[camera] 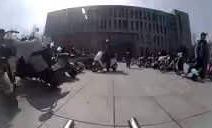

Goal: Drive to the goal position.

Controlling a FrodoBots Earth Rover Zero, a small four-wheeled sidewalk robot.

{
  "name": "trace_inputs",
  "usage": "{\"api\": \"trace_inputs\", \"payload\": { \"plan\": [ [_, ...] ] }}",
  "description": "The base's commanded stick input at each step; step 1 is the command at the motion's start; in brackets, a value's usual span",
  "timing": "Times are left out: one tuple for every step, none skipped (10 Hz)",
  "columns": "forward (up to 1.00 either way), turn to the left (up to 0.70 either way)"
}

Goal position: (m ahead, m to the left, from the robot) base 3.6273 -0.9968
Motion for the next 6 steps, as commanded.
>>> {"api": "trace_inputs", "payload": {
  "plan": [
    [0.00, -0.45],
    [0.00, -0.45],
    [0.00, -0.45],
    [0.00, -0.45],
    [0.00, -0.45],
    [0.00, -0.25]
  ]
}}
